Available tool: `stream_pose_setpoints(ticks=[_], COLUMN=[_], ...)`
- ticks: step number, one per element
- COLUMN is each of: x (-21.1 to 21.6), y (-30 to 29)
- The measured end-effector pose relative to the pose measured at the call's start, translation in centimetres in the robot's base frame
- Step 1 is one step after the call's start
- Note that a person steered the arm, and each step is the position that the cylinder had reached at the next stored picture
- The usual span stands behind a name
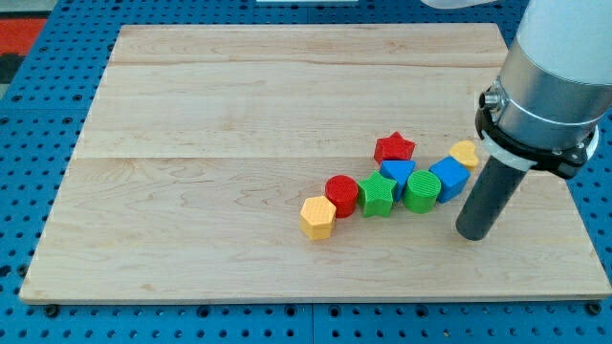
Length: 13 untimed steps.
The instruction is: Move green star towards the left
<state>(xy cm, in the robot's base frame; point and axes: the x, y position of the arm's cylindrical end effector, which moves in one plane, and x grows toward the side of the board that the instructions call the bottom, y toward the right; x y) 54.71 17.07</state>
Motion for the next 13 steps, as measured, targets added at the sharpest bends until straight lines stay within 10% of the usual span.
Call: stream_pose_setpoints(ticks=[8, 12, 13], x=[-15.2, 0.6, -2.6], y=[-5.6, -5.4, -6.3])
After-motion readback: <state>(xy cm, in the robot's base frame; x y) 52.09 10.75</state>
